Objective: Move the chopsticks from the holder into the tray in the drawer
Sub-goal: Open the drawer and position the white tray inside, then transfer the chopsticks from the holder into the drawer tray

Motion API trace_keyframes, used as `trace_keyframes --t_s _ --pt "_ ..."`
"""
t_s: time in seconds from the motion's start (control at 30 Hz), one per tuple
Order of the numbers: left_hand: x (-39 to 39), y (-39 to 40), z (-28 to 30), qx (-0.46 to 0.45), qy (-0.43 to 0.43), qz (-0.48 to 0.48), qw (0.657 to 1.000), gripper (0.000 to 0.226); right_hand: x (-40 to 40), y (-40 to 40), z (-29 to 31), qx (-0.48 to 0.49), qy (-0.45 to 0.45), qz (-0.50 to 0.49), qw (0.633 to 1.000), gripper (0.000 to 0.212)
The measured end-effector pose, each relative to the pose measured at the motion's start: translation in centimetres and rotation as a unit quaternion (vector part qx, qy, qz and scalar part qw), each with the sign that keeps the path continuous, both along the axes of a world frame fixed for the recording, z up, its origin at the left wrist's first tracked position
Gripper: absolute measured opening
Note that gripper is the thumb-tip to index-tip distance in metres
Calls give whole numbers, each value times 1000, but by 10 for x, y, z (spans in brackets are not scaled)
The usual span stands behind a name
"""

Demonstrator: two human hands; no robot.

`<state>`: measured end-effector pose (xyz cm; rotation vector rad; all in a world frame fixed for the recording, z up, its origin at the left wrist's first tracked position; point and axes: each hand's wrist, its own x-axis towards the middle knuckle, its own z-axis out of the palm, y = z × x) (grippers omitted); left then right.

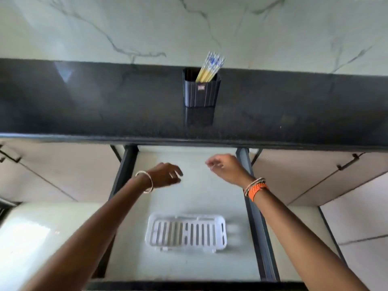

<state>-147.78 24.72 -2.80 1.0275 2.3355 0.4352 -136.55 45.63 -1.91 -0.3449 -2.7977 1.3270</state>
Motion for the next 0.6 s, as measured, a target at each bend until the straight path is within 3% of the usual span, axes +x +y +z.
trace_keyframes --t_s 0.13,0.27,0.43,0.5,0.6 --pt "-70 55 67 129 66 96 985 24 -70 44 66 -21 134 -121 983 17" --pt "-129 104 94 211 102 156 960 29 -138 85 96 -24 173 -198 964 19" --pt "-202 158 86 227 169 166 945 35 -230 140 92 -37 165 -263 950 23" --pt "-228 174 76 209 191 162 945 38 -267 159 85 -37 126 -257 957 26" --pt "-254 190 62 185 226 144 945 44 -310 178 74 -50 34 -227 972 48"
